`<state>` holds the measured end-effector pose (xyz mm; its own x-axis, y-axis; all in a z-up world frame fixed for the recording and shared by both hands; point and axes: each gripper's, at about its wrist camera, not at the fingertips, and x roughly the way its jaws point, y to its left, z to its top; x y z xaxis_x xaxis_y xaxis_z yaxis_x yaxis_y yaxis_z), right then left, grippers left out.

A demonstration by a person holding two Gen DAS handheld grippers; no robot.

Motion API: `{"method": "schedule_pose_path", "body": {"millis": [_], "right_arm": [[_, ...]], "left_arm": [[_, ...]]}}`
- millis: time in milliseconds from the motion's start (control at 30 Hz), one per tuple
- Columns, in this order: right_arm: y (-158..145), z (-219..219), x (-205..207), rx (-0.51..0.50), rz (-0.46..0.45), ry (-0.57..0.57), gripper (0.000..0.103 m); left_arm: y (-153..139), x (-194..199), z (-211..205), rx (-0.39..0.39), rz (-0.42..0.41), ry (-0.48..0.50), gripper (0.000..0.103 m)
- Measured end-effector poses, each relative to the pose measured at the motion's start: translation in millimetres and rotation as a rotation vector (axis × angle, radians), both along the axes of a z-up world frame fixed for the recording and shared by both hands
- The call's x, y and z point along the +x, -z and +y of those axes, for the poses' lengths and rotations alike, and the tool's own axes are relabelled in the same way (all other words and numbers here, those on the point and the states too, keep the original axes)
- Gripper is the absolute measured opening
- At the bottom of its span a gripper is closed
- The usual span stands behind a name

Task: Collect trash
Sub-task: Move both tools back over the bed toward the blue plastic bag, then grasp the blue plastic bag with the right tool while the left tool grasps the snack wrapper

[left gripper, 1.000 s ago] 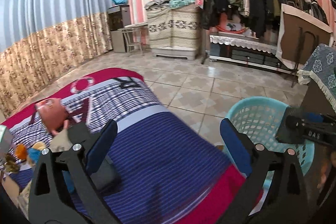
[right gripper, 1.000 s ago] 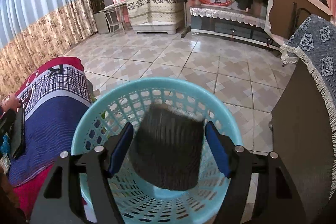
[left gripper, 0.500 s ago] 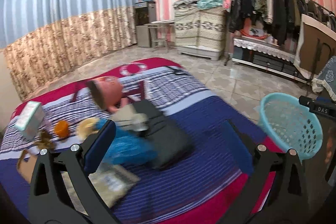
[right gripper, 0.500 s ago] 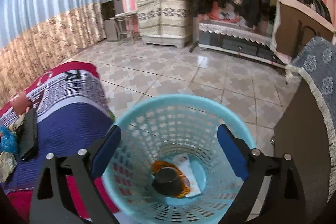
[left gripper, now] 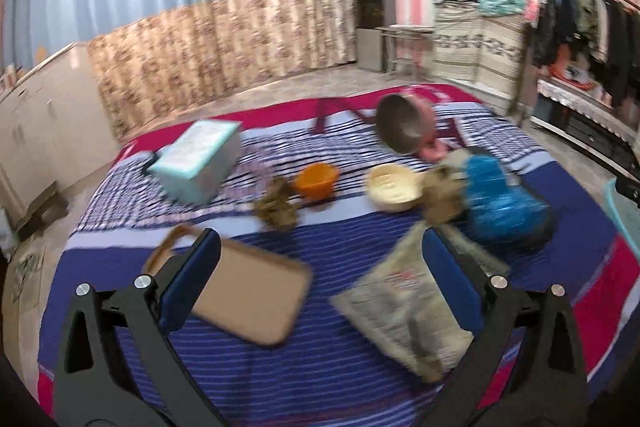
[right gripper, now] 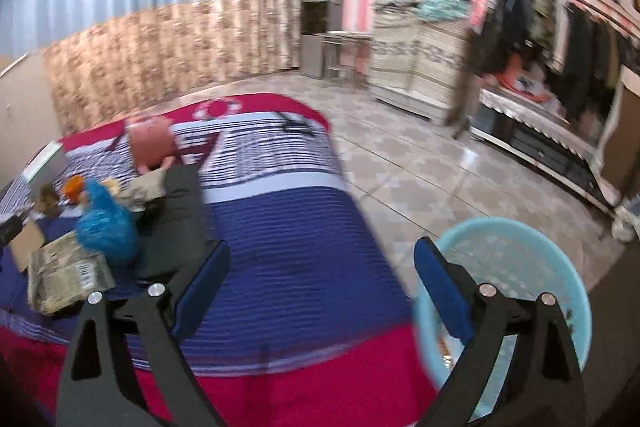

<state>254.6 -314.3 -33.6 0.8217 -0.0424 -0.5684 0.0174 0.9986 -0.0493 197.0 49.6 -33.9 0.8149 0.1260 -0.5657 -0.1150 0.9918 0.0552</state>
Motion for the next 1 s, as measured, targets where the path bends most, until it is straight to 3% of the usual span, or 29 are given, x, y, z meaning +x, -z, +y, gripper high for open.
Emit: {"method": "schedule_pose_path", "body": {"millis": [300,767,800,867,900,1000], "right_arm": [[11,77,2,-0.002,0.022,-0.162,0.091],[34,132,22,0.030,0.072,-0.308,0.090],[36,135,24,0.035,0.078,-0.320,0.086],[40,142,29,0.056,0.102,-0.363,0.061],[41,143,31,0.069,0.118,-0.383,0.043],[40,142,28,0.100,0.125,-0.434,0.031]], "left_arm": [[23,-10,53,-0.015,-0.008,-0.095,0.097],[42,-12,60,-0.046,-0.012,-0.129,0.097],[42,-12,60,-0.042,-0.014,-0.126,0.097],[42,-13,56,-0.020,-0.016,-0.125,0.097],[42,-13,55,-0.013,-0.017,-0.125,0.098],[41,-14,51,0.015,-0.015,-0.119,0.097]]}}
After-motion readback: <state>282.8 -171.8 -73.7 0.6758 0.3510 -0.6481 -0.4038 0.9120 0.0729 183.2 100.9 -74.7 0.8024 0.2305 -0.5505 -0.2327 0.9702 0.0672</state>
